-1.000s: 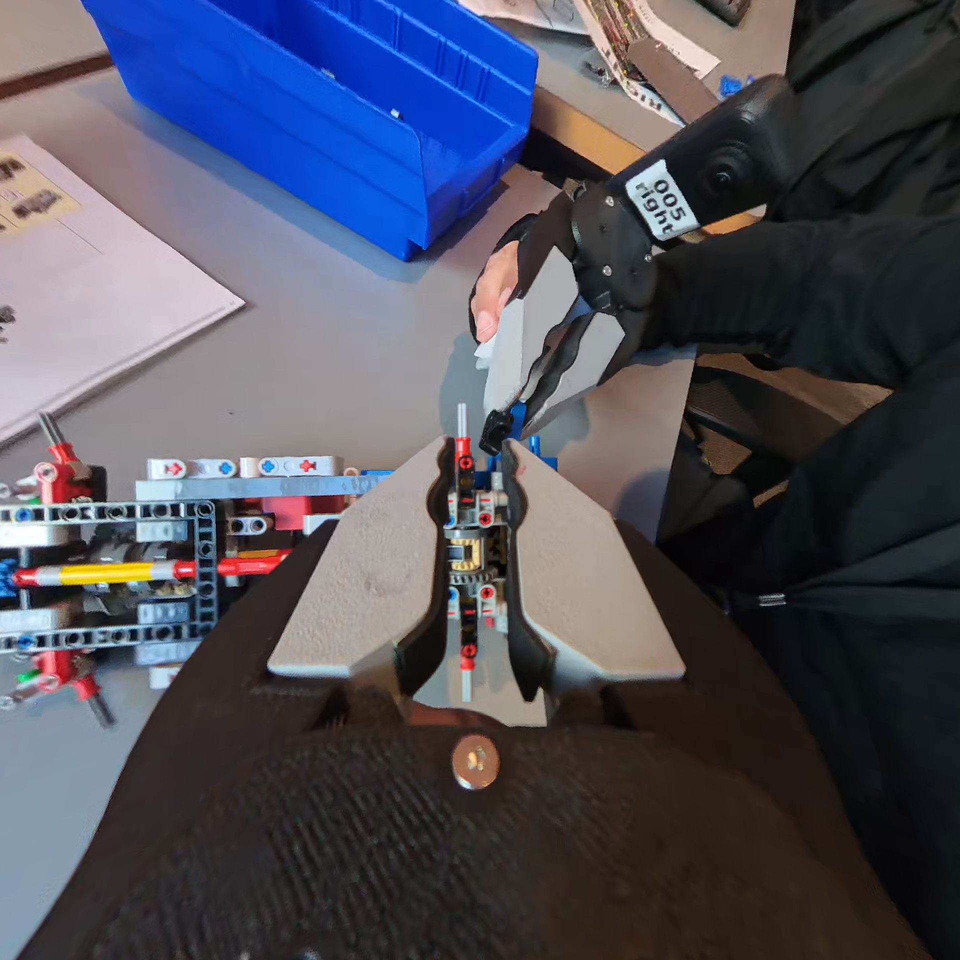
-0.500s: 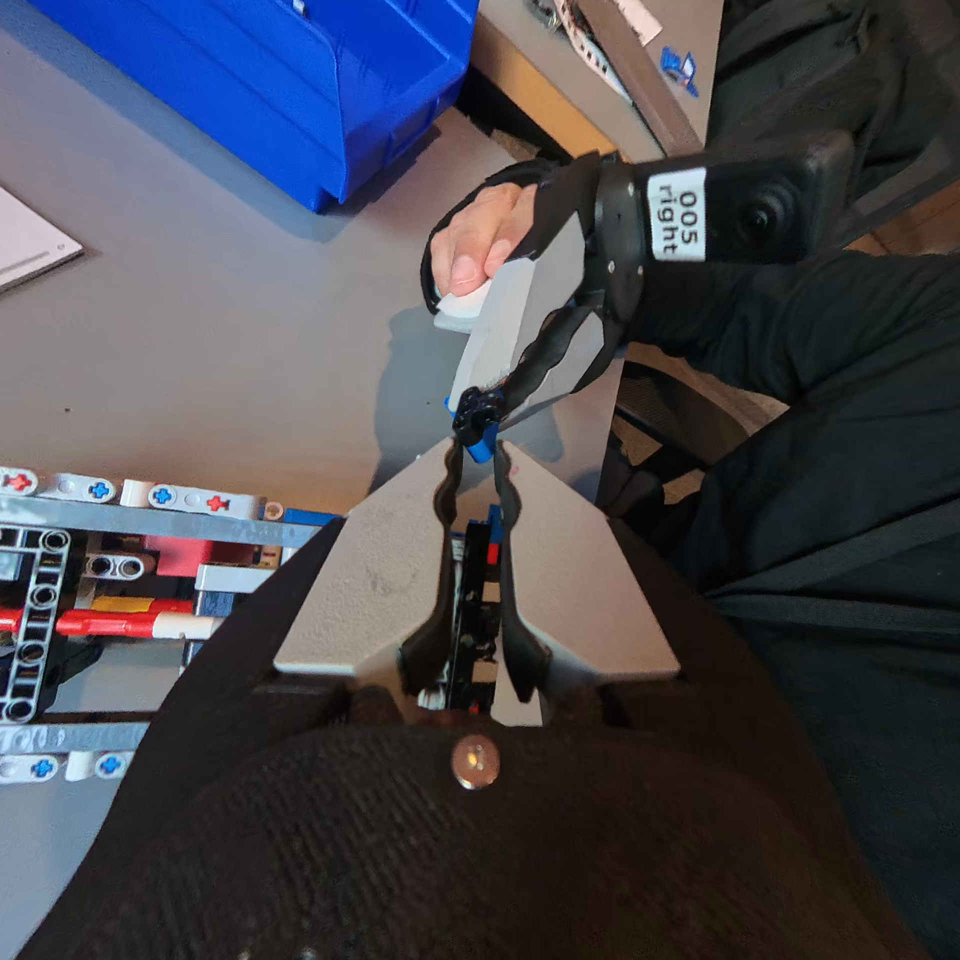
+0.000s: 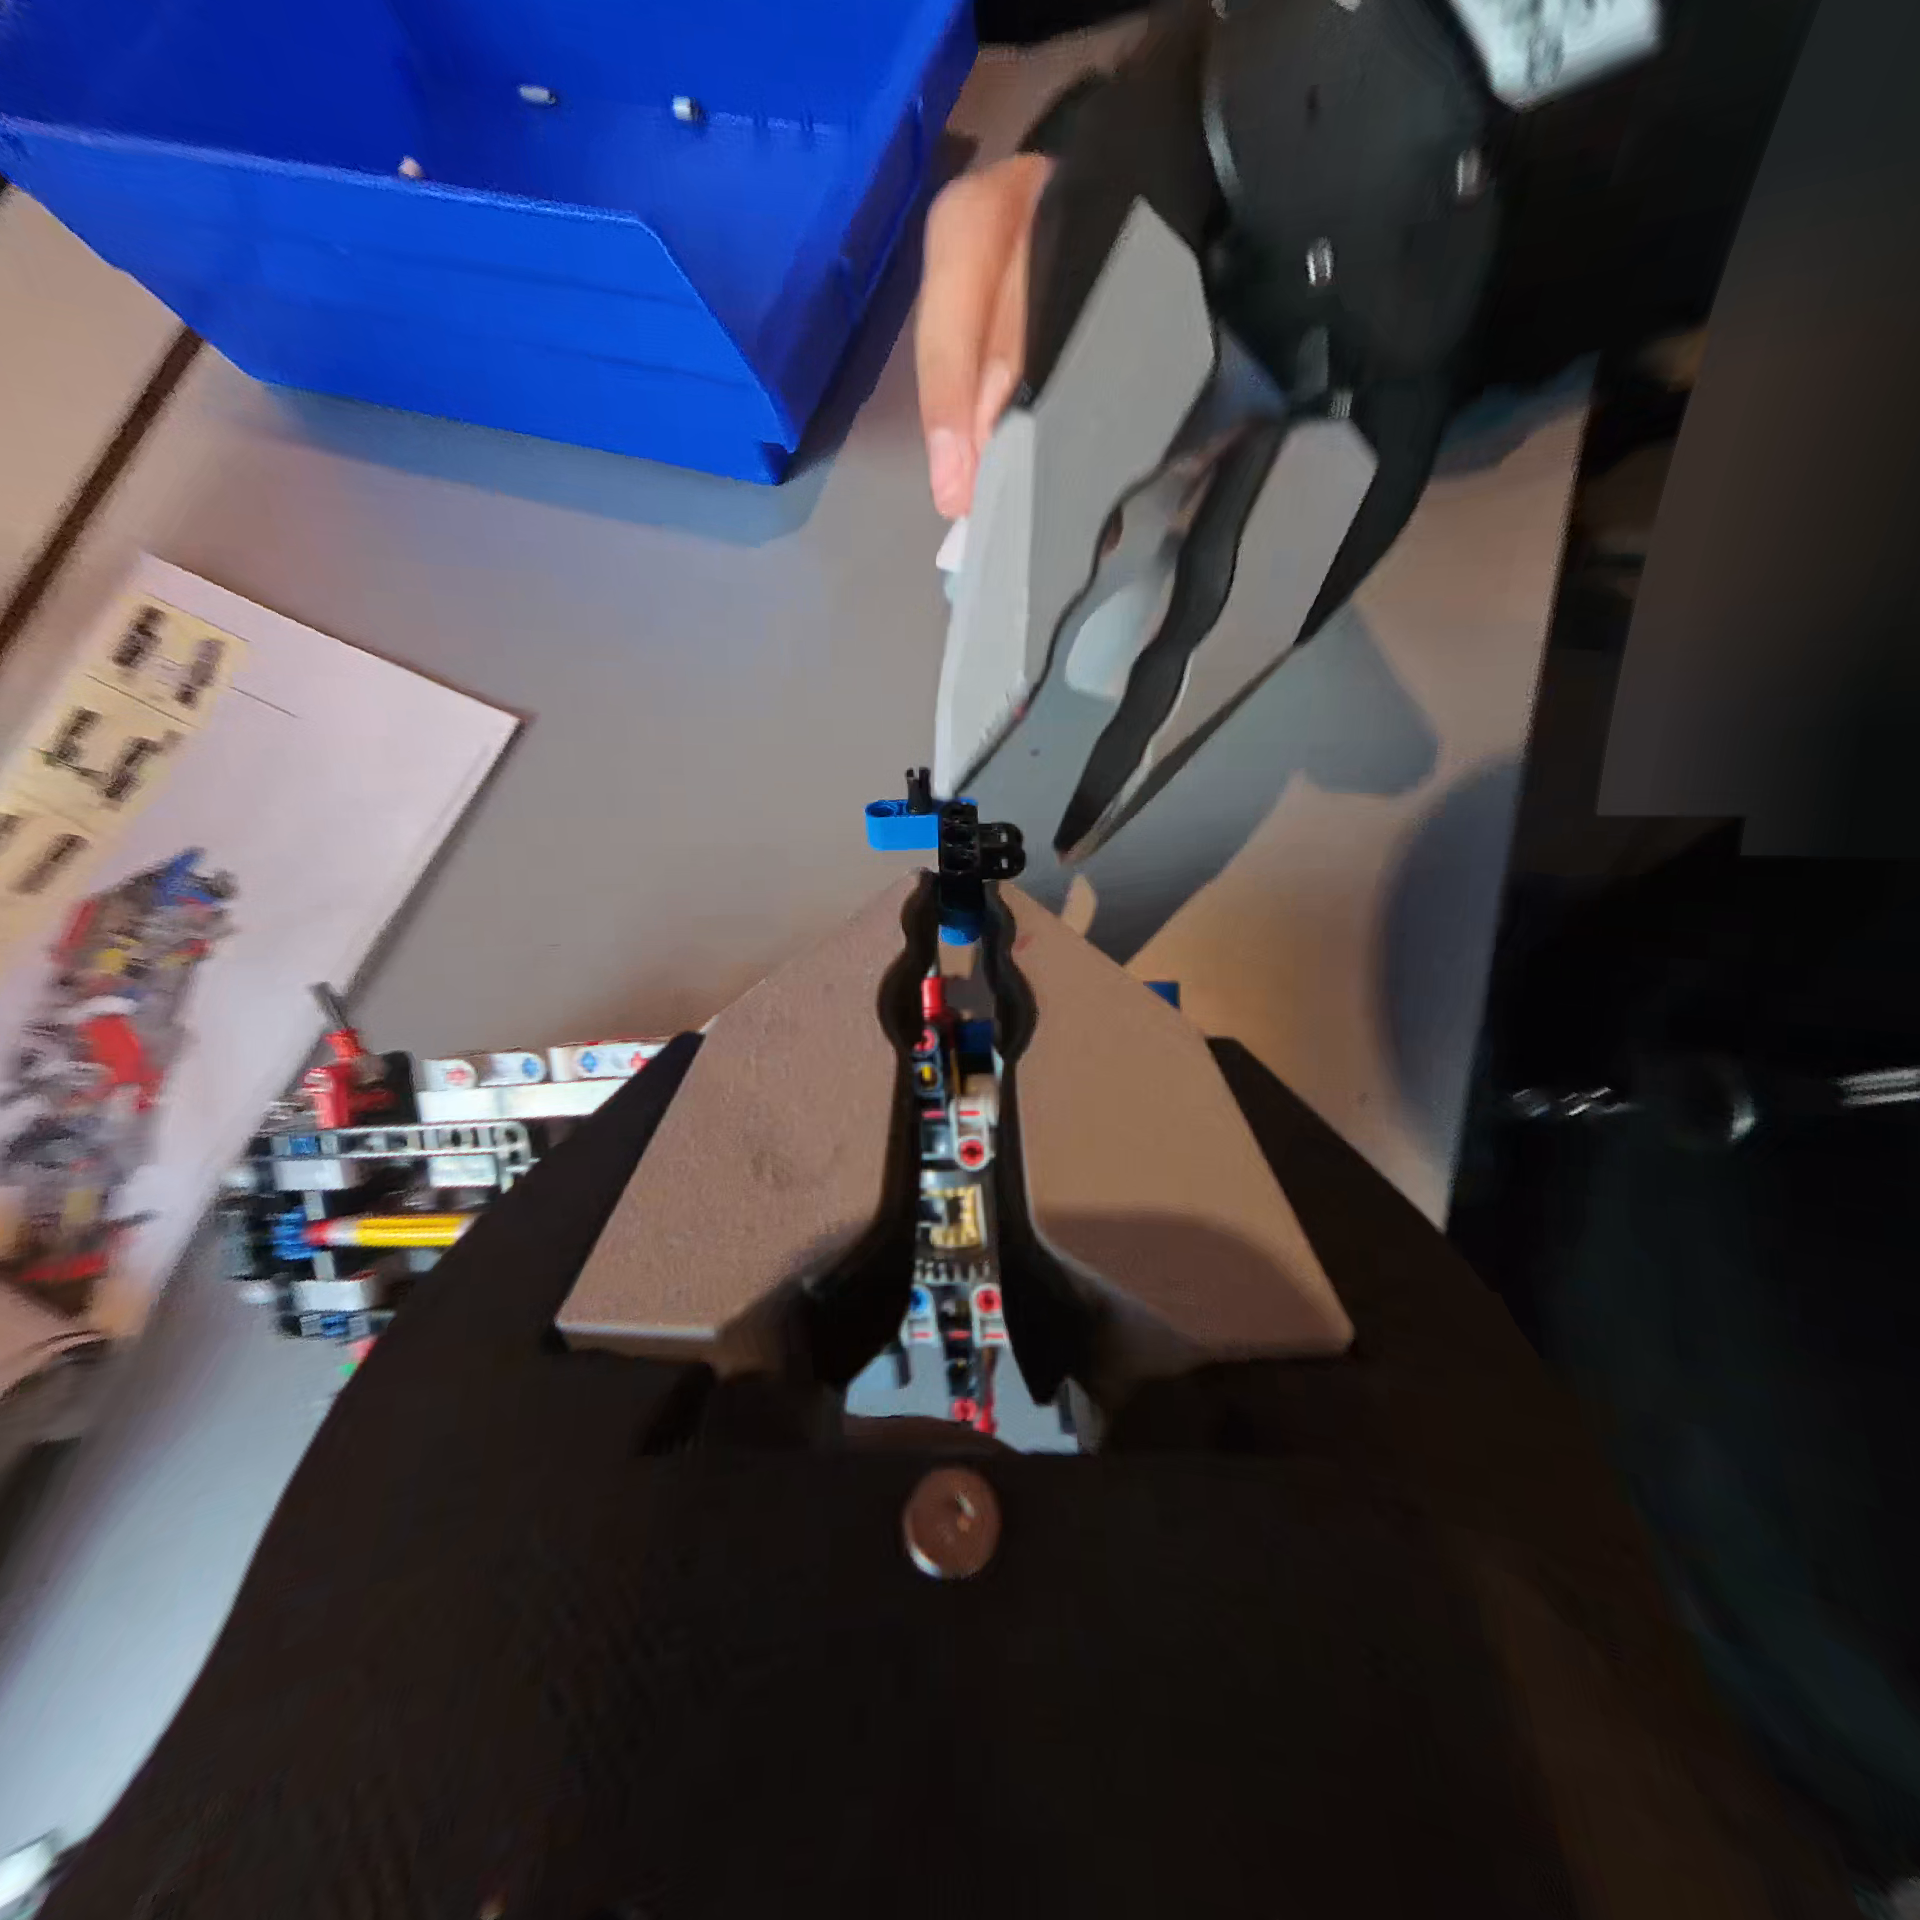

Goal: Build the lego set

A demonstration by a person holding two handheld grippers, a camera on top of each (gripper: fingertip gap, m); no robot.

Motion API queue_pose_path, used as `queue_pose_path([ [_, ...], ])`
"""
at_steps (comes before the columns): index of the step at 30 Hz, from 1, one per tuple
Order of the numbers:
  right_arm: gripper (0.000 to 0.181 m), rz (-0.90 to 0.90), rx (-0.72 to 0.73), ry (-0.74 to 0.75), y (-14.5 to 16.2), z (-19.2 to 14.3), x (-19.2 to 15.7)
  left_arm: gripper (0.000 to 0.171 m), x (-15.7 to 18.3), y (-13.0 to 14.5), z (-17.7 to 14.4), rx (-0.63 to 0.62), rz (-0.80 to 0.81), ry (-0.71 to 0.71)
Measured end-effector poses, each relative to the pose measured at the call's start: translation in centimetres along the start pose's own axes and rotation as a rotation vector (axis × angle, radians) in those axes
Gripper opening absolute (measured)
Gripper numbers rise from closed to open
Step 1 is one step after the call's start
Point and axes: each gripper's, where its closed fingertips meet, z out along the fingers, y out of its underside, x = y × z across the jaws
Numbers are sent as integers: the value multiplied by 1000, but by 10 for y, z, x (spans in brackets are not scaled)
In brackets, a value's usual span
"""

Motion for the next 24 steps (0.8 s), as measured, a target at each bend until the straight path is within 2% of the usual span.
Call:
queue_pose_path([
  [4,23,124,62,-13,-10,-5,11,3,6,5,2,-107,246,-79],
  [7,17,68,10,-98,-9,-1,-7,4,13,1,7,-135,323,-91],
  [9,13,22,-51,-91,-2,1,-10,4,12,3,11,-168,348,-110],
  [13,12,34,-117,-85,8,3,-8,4,7,5,15,-190,340,-132],
  [18,13,-16,-114,-92,8,-1,-11,4,17,-2,13,-115,277,-21],
  [19,8,-9,-109,-96,7,-1,-11,4,18,-2,12,-104,282,-8],
  [24,7,-4,-116,-107,7,-1,-12,4,20,-1,13,-68,262,35],
])
